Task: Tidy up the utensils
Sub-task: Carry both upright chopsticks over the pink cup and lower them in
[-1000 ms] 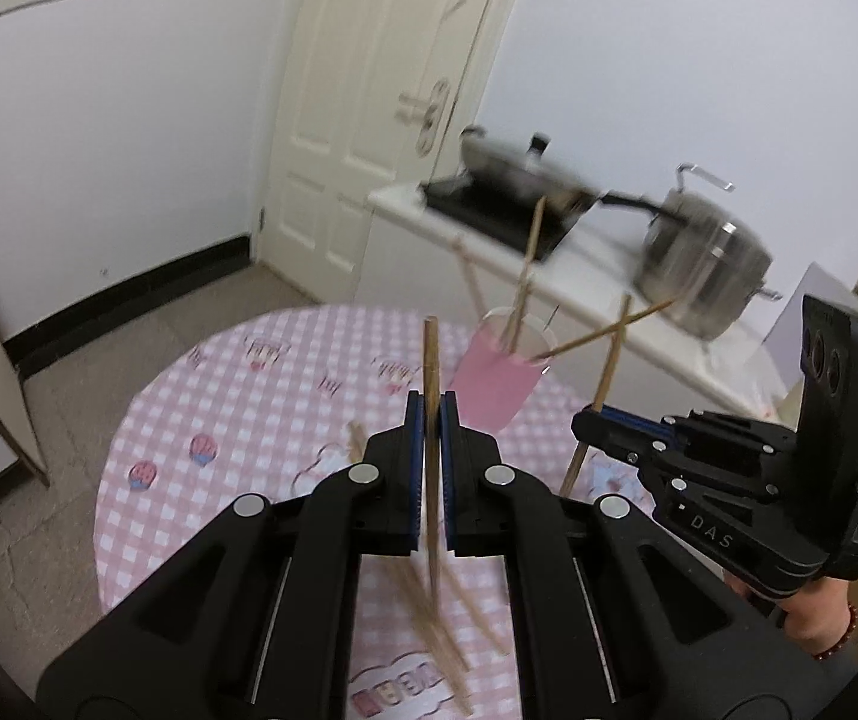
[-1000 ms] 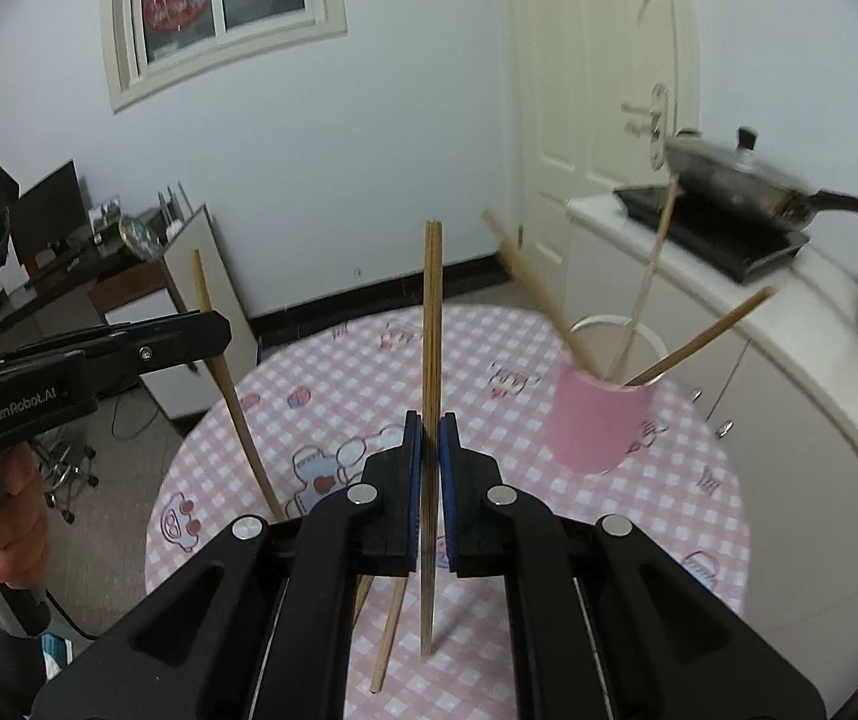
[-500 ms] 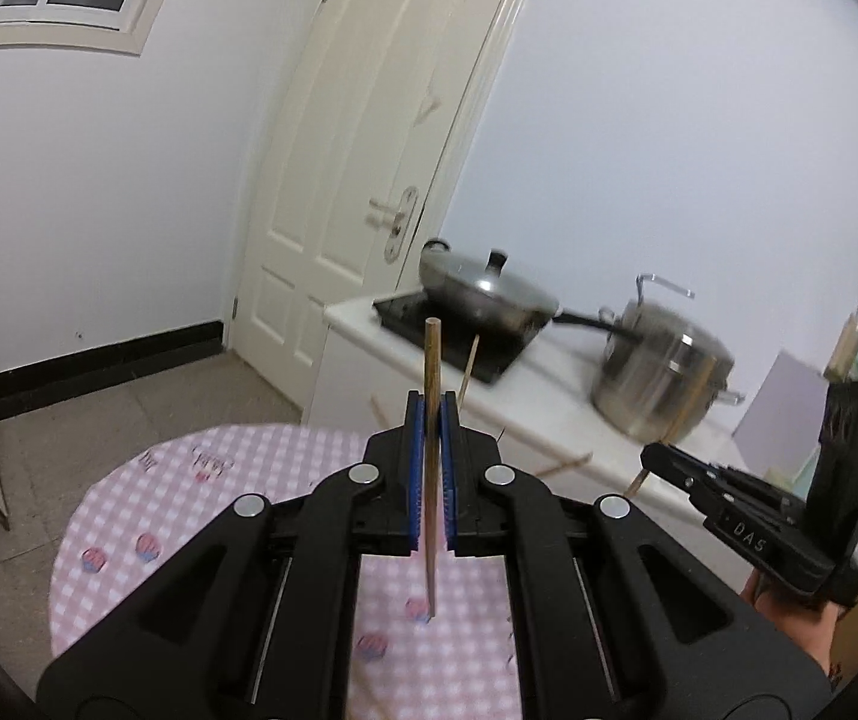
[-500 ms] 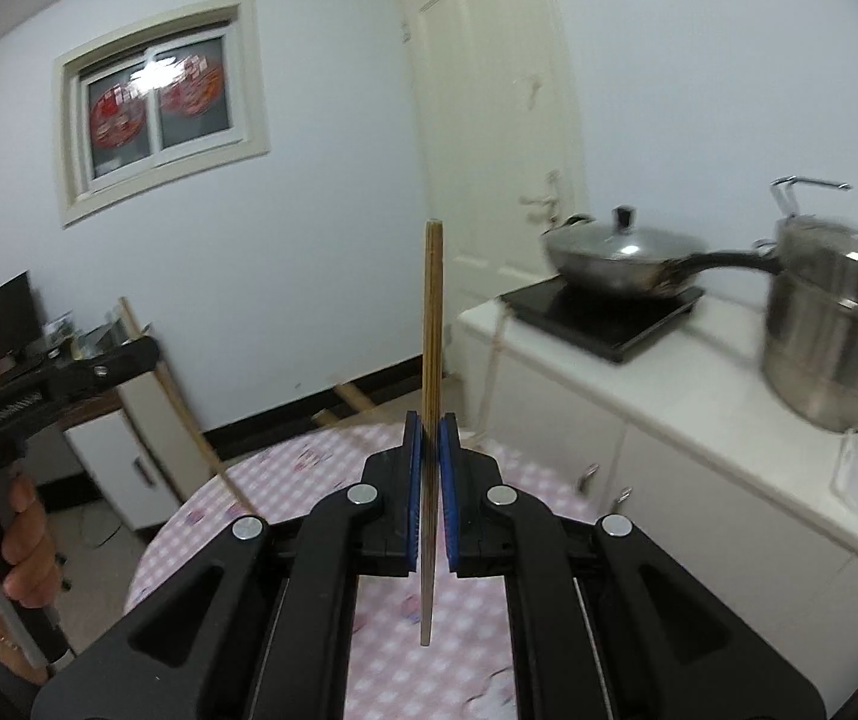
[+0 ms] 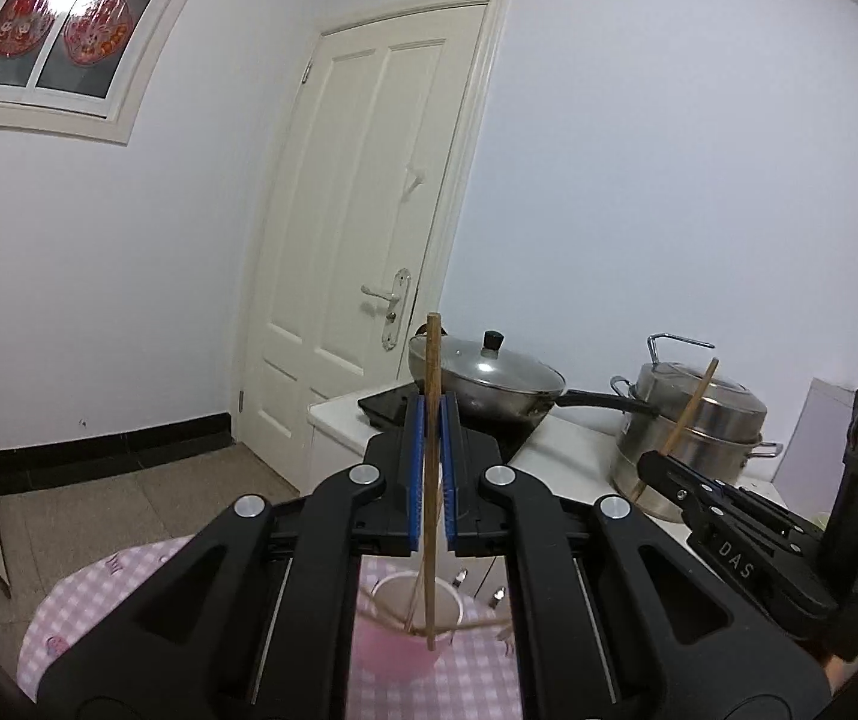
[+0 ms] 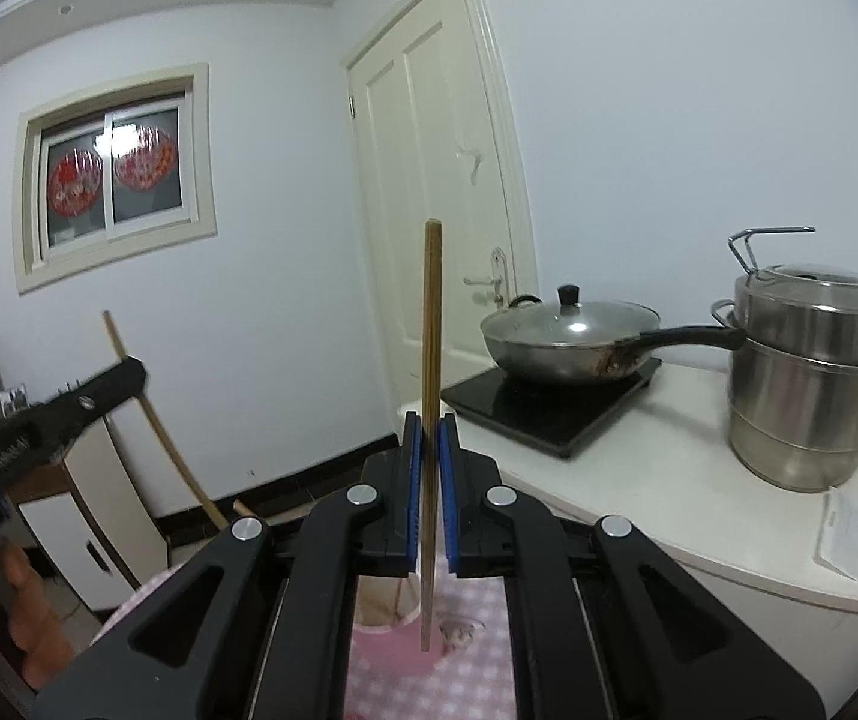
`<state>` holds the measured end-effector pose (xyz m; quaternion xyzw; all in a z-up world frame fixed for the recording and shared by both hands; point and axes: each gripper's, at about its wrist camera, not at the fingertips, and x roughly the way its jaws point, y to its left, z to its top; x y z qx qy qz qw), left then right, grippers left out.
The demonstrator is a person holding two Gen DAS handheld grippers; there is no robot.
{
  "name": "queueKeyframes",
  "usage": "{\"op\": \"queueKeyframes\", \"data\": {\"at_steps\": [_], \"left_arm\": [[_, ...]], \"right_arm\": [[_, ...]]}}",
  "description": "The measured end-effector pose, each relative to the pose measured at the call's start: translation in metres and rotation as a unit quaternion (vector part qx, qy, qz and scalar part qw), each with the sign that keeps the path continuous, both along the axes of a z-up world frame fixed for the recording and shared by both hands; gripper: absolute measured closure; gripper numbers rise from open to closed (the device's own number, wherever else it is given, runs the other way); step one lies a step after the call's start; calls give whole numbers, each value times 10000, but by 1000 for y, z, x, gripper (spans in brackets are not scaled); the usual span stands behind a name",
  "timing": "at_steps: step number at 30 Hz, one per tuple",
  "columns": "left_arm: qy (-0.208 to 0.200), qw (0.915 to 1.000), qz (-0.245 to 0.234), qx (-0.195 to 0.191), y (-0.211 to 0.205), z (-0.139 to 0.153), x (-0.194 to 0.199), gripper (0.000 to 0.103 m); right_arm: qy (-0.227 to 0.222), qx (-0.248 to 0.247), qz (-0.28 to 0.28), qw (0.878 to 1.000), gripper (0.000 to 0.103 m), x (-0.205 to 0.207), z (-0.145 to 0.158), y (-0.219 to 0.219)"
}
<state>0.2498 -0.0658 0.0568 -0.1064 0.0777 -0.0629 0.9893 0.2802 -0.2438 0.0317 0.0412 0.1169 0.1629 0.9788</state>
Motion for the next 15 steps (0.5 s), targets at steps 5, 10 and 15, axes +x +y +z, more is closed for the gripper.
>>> {"op": "queueKeyframes", "data": {"at_steps": [5,10,15], "left_arm": [[-52,9999,133,97,-8,-11,22,97],[-88,9995,228,197,-12,-21,32,97],[-9,9992,142,374,-20,-36,39,97]], "right_arm": [[-169,69,36,9998,98,14,-2,4],[-141,283,191,9993,98,32,-11,1],[58,292,413,9987,98,43,-26,3]]}}
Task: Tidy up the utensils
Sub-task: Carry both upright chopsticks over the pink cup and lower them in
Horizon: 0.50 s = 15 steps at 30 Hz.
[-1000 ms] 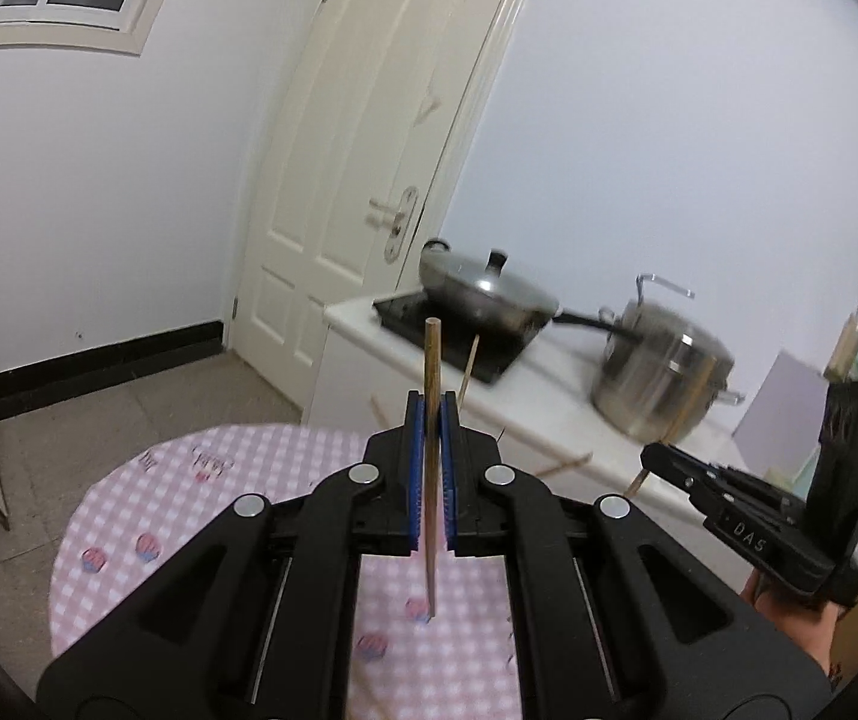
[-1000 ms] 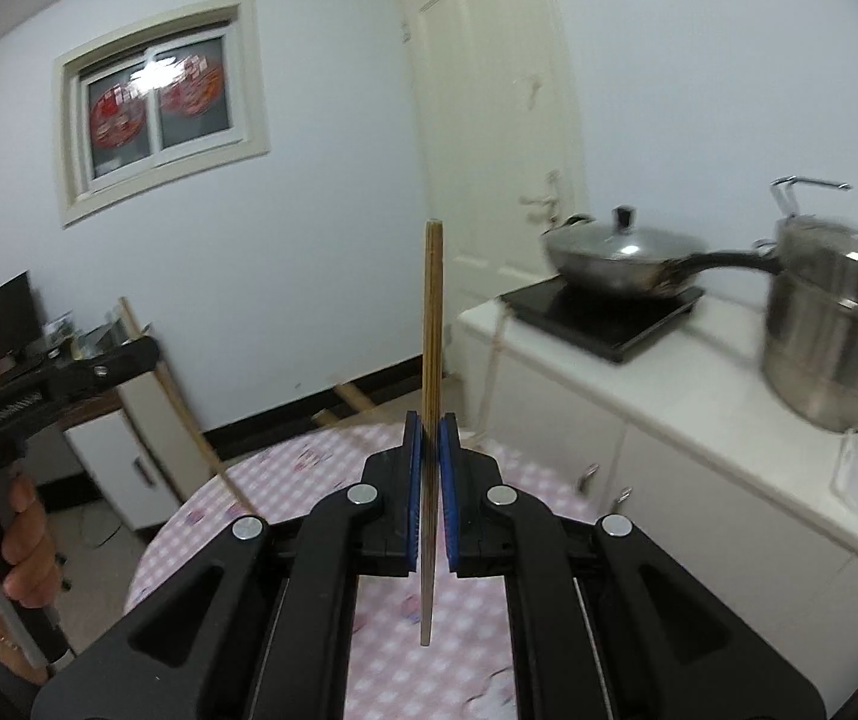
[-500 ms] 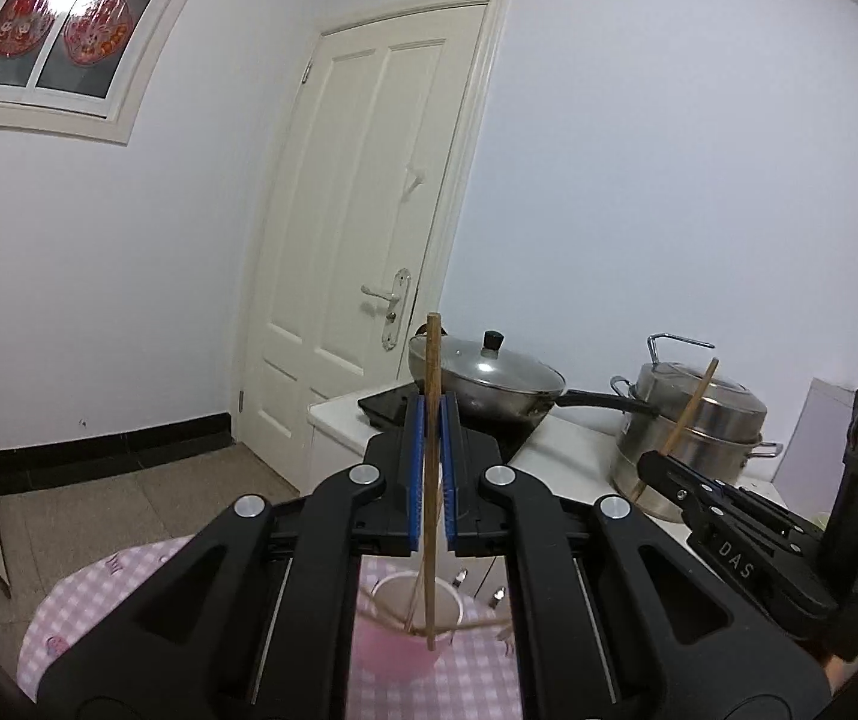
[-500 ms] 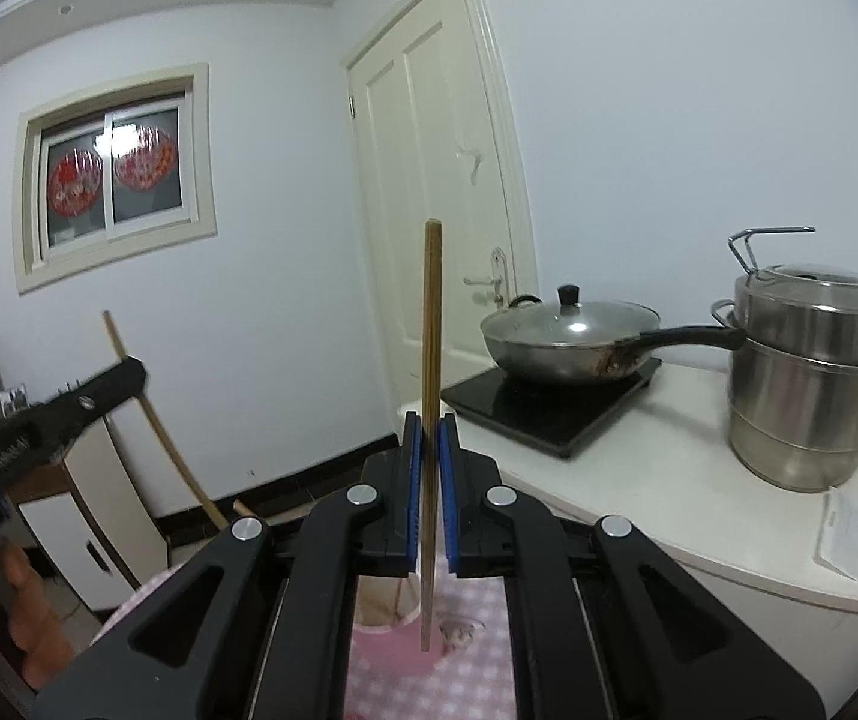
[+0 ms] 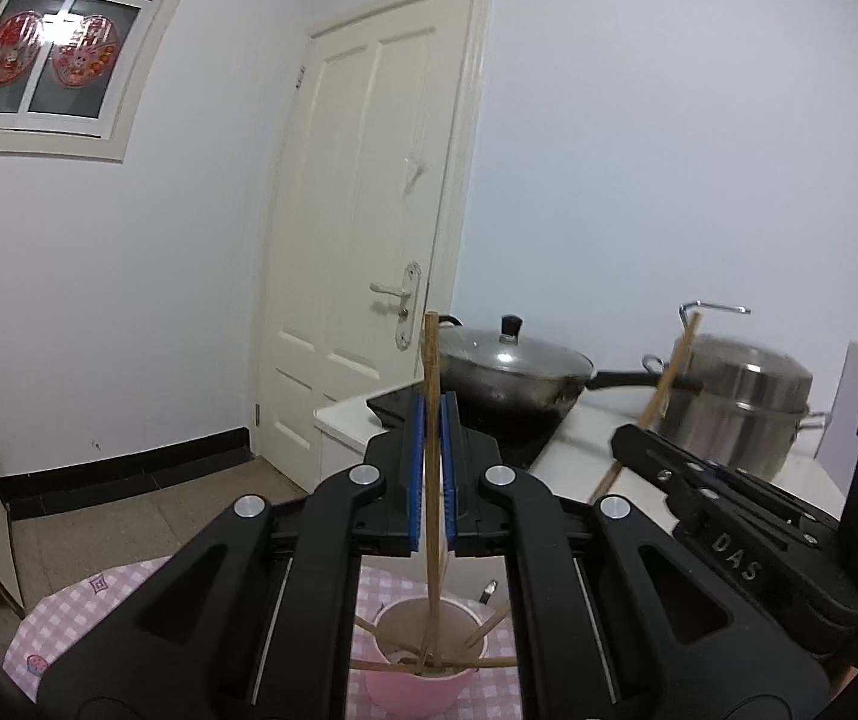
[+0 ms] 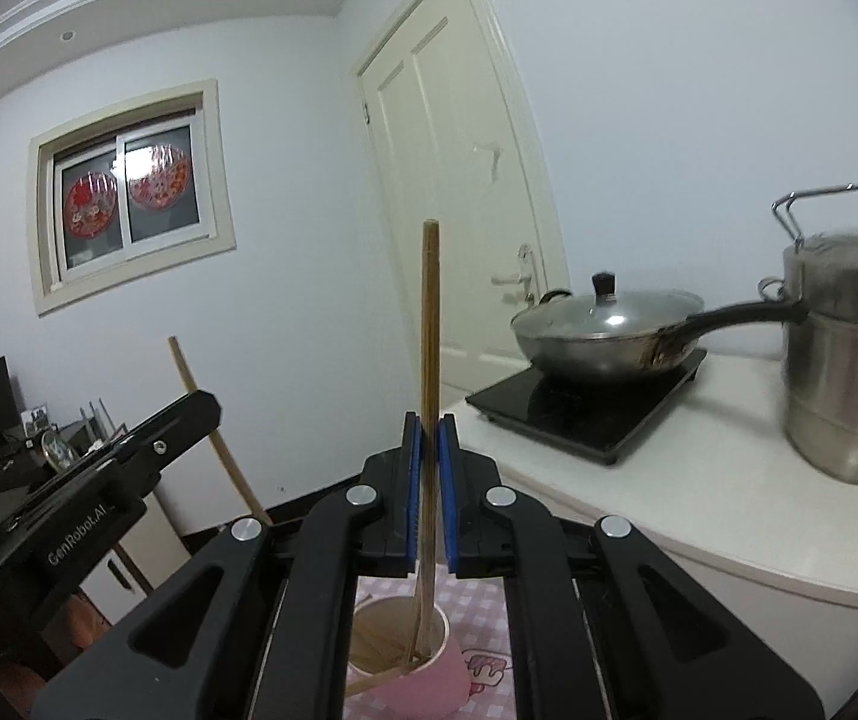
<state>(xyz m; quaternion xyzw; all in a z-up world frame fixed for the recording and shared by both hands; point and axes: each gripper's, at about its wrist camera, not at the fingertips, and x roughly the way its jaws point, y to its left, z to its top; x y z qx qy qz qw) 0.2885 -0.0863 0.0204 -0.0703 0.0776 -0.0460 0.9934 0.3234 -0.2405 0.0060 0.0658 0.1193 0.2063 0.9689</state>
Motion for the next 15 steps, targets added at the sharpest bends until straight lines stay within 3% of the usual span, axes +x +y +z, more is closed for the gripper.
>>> {"op": "queueKeyframes", "data": {"at_steps": [15], "left_arm": [[622,9974,-106,350,-9,-44,11,97]], "right_arm": [[460,-243,348,9980,98,-1,-32,8]]}}
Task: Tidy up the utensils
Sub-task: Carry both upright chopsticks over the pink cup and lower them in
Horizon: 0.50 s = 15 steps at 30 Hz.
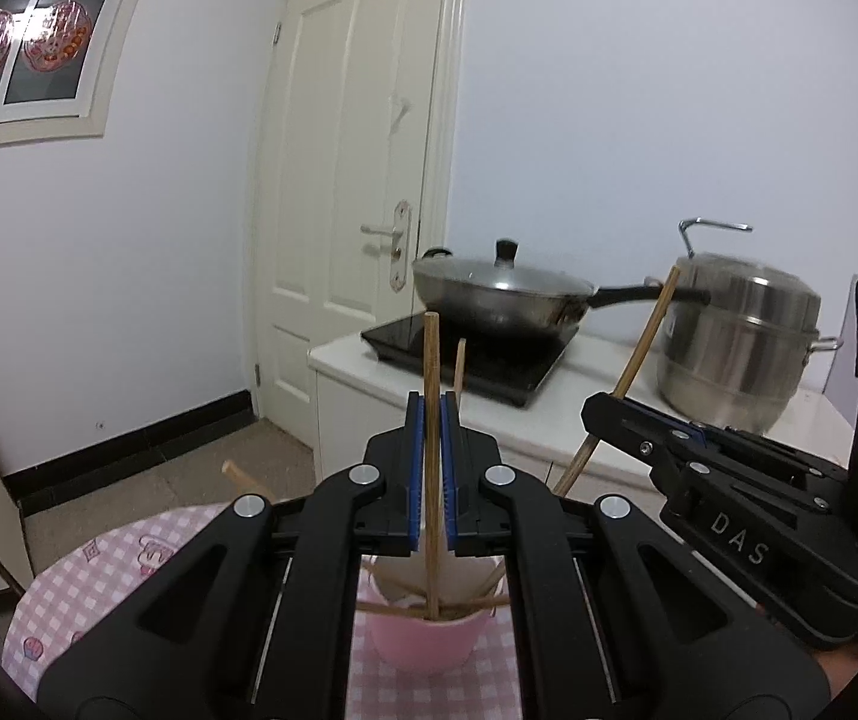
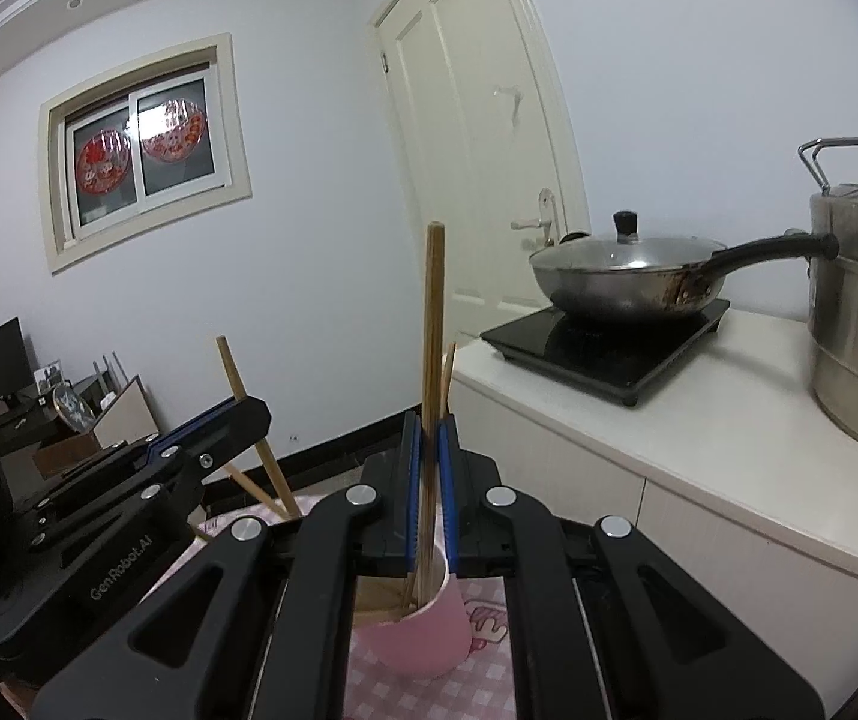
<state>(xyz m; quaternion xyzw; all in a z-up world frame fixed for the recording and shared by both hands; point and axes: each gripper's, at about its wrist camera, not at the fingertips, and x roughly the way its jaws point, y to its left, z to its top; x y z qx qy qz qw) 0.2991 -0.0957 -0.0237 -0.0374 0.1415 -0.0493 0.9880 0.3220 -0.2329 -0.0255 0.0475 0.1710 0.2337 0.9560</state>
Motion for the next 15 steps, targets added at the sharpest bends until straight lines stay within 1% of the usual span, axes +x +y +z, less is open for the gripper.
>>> {"op": "queueKeyframes", "data": {"at_steps": [7,15], "left_arm": [[332,9994,-33,47,1,-17,2,97],[626,9979,-105,154,-2,-24,7,97]], "right_arm": [[191,-84,51,9998,98,-1,-13,6],[429,-149,68,9989,98,1,-23,10]]}}
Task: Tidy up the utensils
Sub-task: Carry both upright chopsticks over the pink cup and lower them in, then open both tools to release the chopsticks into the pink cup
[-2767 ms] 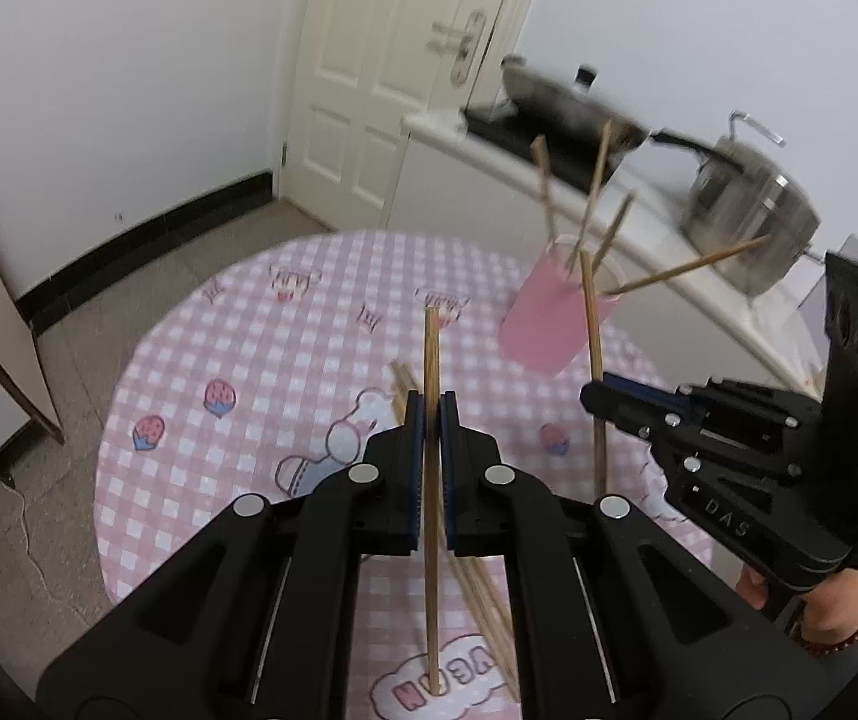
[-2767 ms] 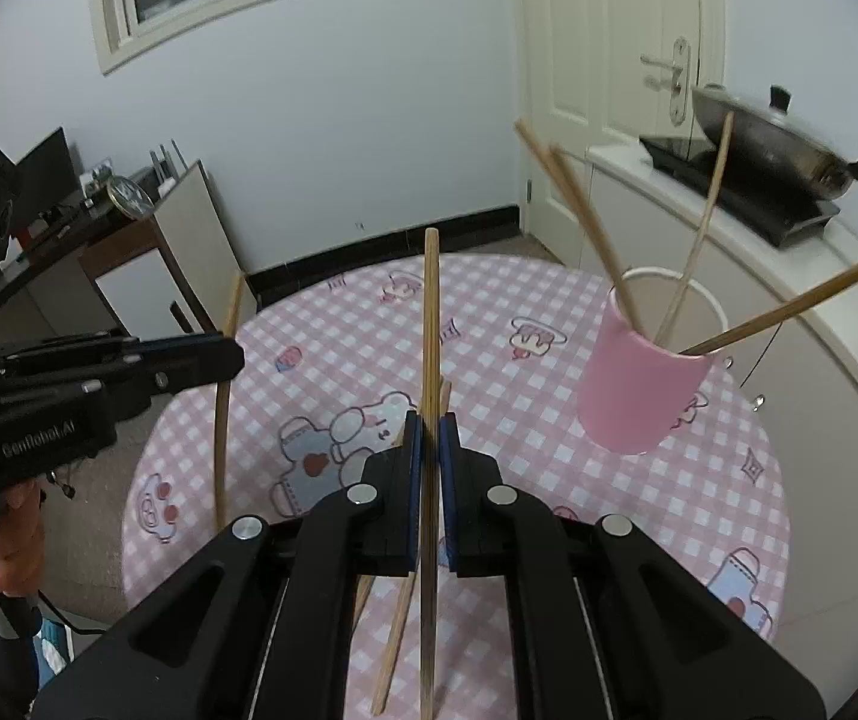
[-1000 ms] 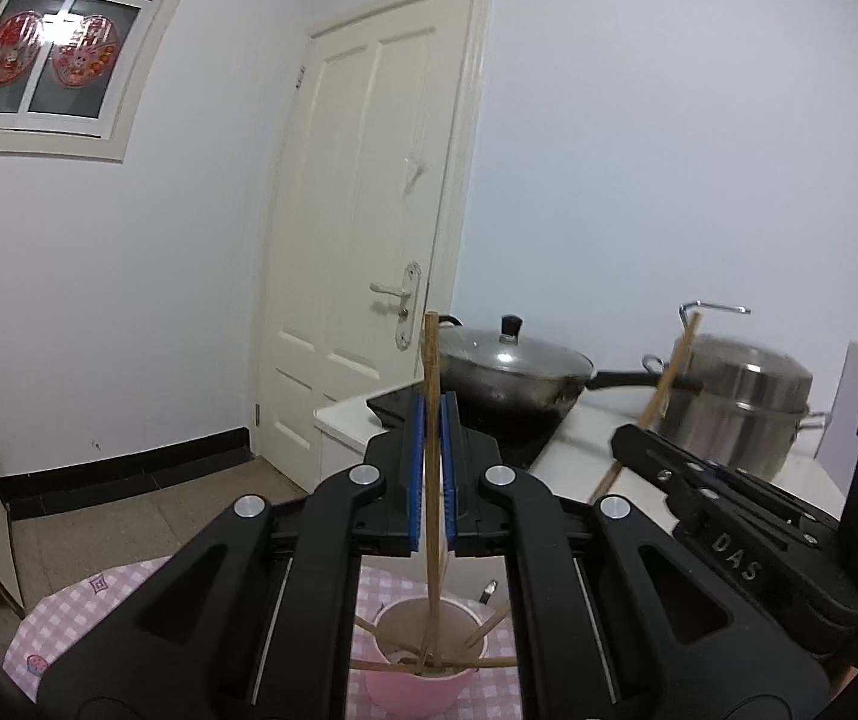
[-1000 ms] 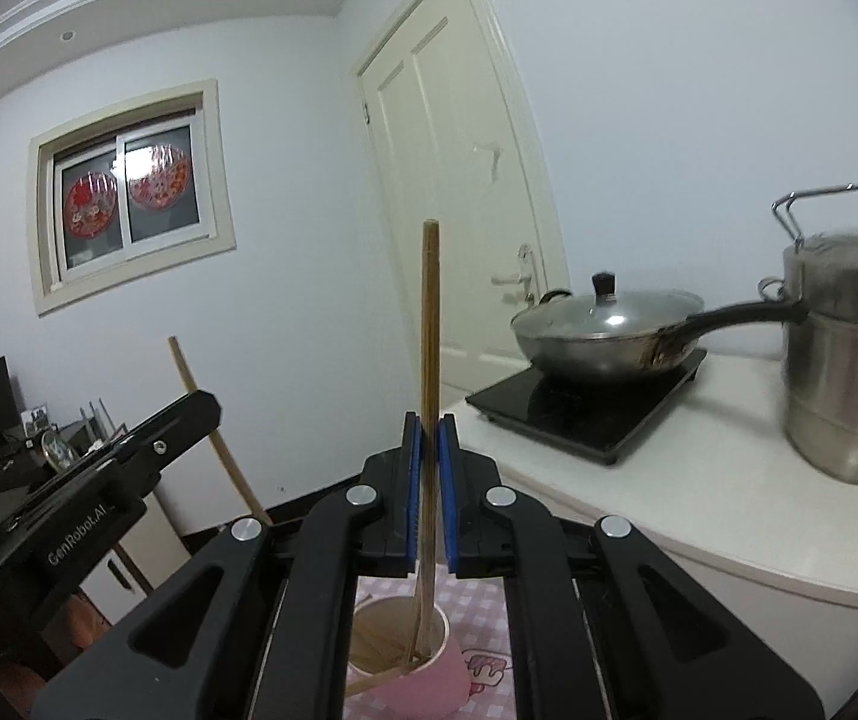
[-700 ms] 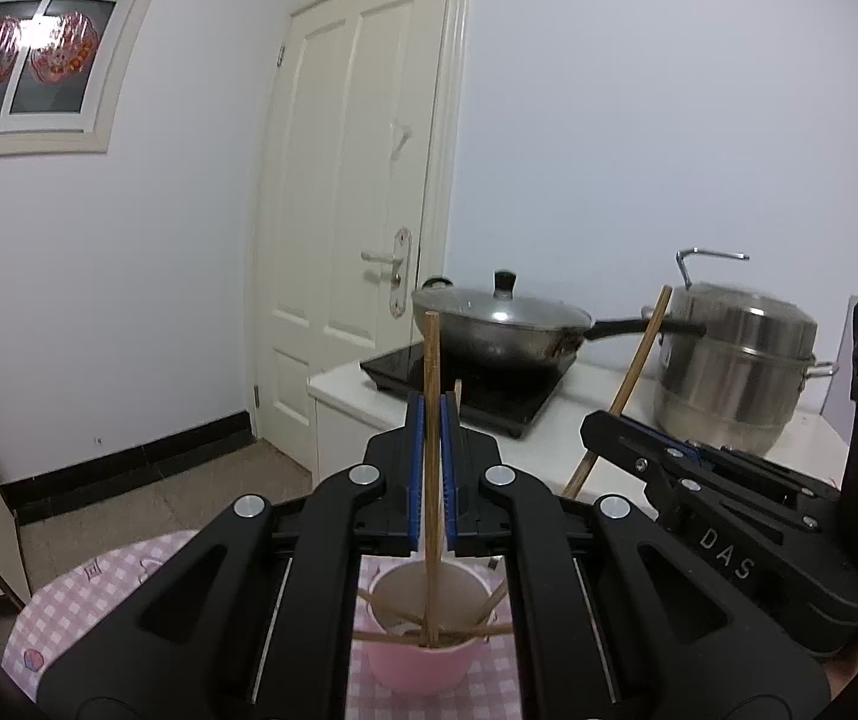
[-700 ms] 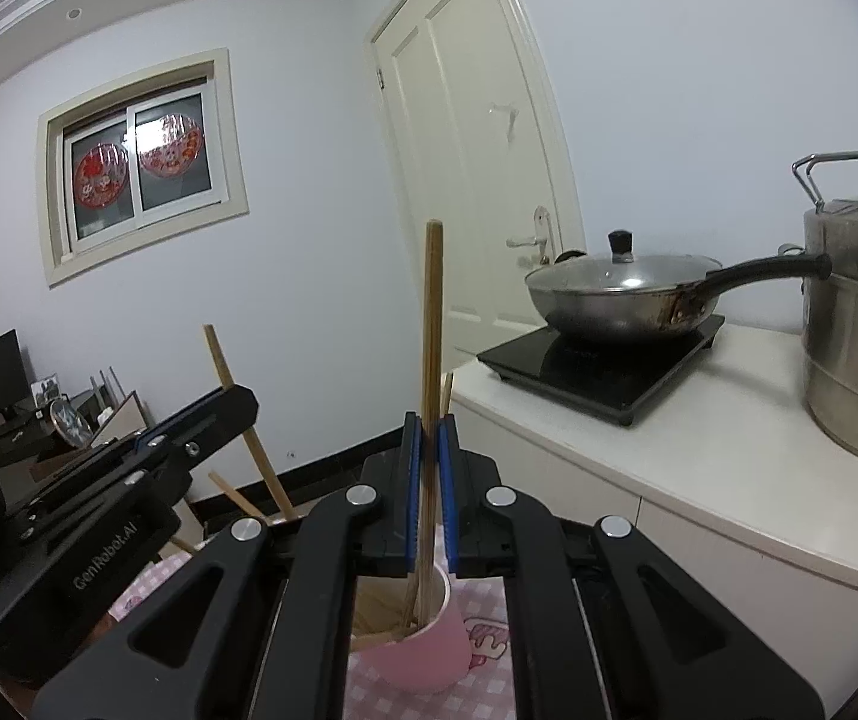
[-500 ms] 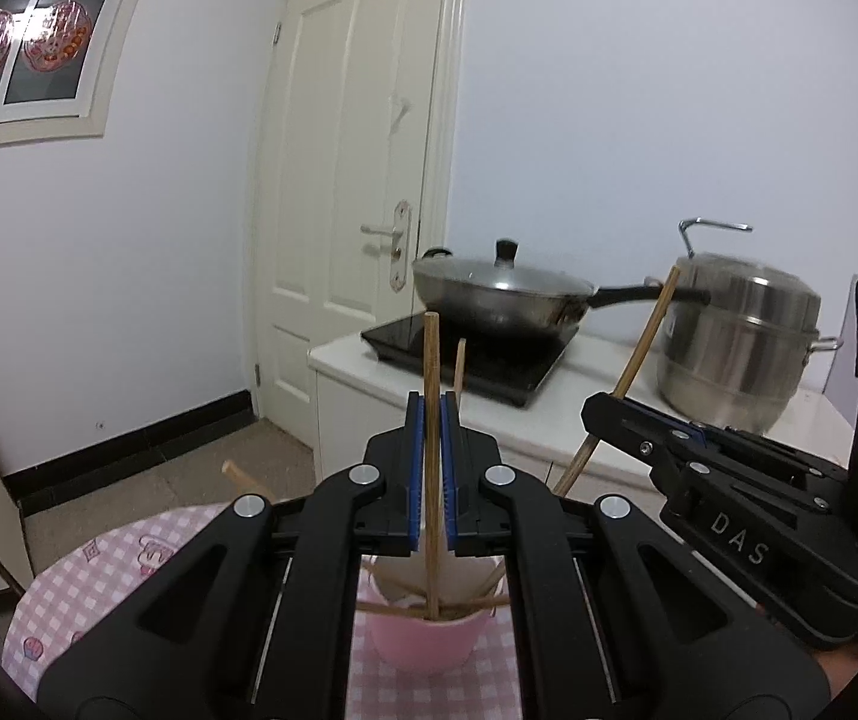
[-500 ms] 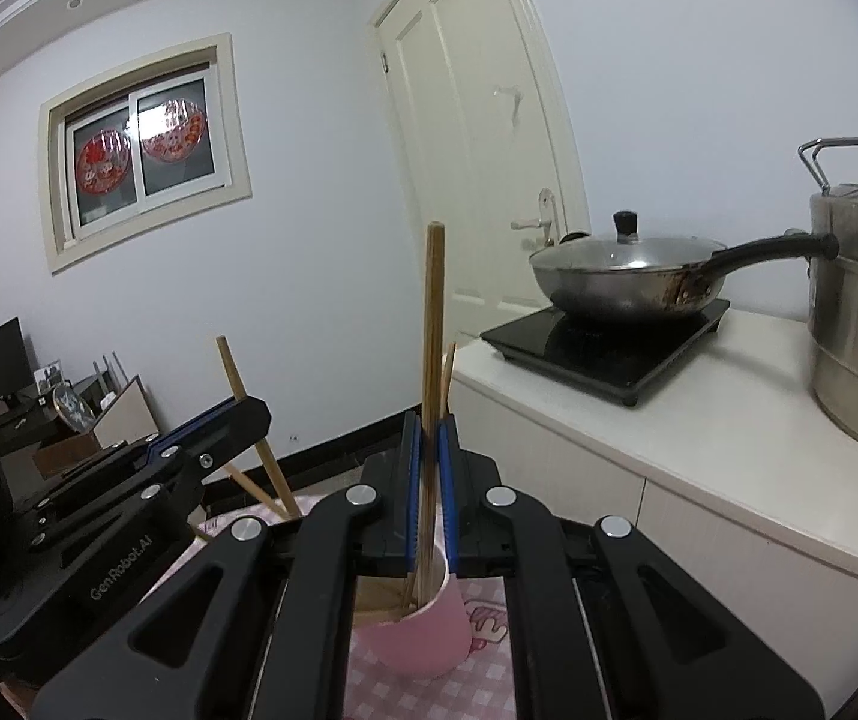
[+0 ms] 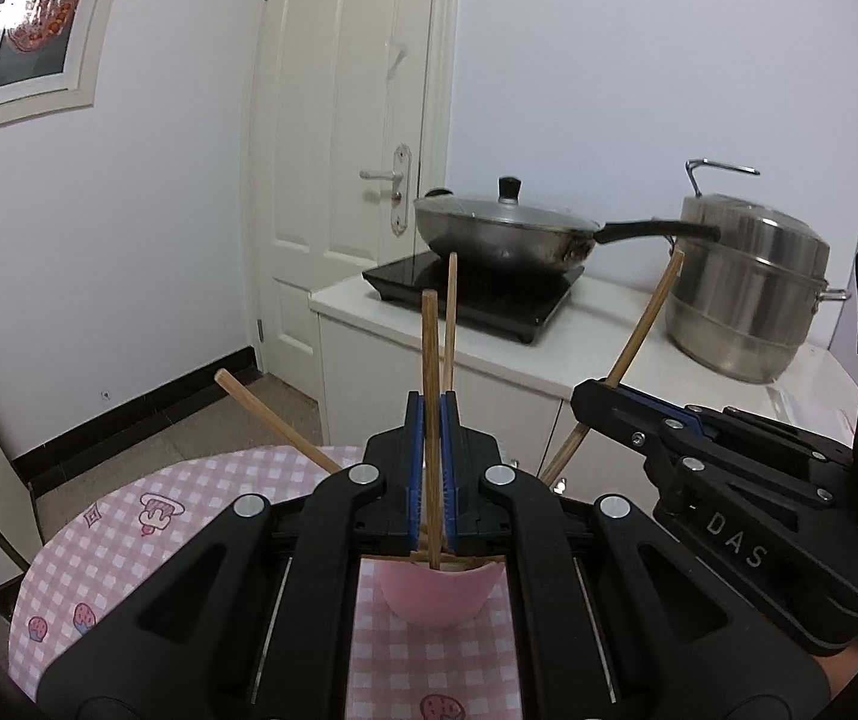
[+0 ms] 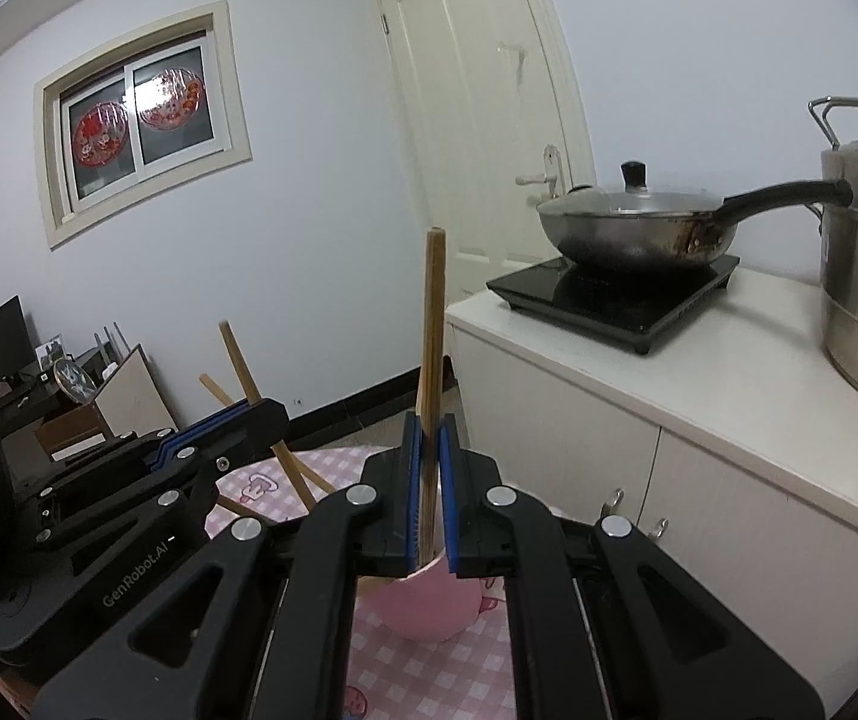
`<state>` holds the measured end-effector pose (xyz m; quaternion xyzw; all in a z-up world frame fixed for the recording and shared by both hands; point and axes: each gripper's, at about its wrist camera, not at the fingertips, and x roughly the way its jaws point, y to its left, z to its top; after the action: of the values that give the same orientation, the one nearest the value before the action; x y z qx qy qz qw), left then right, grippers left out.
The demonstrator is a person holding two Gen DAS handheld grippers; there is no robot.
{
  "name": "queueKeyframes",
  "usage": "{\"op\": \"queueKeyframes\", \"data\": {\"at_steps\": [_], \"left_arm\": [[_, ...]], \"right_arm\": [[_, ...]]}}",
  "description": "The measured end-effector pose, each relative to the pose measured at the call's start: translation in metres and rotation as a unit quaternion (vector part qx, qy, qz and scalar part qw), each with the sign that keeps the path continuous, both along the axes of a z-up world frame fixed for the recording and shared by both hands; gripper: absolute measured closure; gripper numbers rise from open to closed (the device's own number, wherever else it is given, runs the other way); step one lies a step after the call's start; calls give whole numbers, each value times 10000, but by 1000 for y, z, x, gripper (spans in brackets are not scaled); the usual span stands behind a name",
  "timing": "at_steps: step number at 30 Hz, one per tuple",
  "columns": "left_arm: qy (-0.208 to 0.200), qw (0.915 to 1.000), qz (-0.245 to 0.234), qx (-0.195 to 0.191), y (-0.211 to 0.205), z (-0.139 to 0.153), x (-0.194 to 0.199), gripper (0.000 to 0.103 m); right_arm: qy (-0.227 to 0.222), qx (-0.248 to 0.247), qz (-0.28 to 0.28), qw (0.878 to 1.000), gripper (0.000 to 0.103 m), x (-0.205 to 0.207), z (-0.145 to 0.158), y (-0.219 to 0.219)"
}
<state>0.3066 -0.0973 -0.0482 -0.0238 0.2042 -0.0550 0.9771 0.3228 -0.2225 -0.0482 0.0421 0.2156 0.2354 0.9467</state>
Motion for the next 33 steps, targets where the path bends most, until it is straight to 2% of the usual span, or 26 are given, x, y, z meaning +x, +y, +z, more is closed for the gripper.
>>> {"op": "queueKeyframes", "data": {"at_steps": [17,27,33], "left_arm": [[199,9997,-85,-134,5,8,1,96],[74,9995,-104,-302,15,31,-17,96],[-34,9994,-174,-307,19,49,-37,96]], "right_arm": [[186,171,-125,9996,95,-3,5,-9],[26,324,-298,9990,77,-22,27,-23],[-59,375,-294,9988,72,-42,38,-28]]}}
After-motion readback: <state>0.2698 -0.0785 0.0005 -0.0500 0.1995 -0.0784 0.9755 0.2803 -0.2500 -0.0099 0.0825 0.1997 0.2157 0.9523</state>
